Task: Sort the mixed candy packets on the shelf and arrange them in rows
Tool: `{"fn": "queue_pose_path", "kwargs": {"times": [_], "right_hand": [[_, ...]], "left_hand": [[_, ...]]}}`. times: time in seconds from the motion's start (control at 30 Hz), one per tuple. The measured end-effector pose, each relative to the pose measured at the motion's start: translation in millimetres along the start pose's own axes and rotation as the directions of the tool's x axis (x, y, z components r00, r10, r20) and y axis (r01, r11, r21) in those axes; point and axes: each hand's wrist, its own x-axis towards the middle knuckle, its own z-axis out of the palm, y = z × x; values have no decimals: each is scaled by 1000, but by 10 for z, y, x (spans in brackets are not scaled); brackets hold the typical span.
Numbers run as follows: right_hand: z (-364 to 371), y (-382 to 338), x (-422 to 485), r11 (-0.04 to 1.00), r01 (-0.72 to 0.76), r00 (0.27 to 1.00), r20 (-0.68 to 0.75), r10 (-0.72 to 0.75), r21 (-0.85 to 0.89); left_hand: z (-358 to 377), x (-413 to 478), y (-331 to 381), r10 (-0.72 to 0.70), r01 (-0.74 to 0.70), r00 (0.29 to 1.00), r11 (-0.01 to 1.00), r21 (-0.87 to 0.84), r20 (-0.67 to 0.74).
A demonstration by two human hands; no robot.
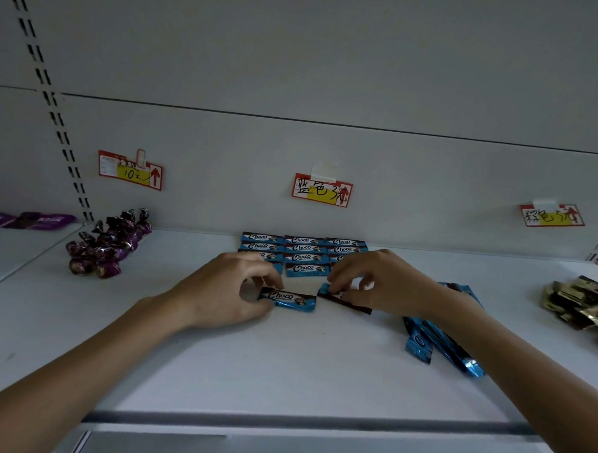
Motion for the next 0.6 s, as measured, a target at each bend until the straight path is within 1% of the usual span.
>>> {"fn": "queue_pose_path", "kwargs": {"times": [0.17,0.23,0.33,0.4,0.6], "right_hand": [[6,-39,40,996,-56,998,-21,54,-75],[-17,-28,1,998,-23,1000,-12,22,-63],[-73,-11,-94,999,27,998,50,-28,27],[-84,-17,-114,997,46,995,81,-50,55],[-47,-47,-45,999,49,996,77,-50,13]], "left_hand": [[-25,4,-69,-7,7,1000,999,40,1],[-72,-52,-135,-19,20,1000,998,68,-14],[-145,-127,-224,-36,40,999,996,85,-41],[-174,-148,-268,-48,52,998,995,89,-43],[-208,-167,-371,-57,60,998,994,93,-42]]}}
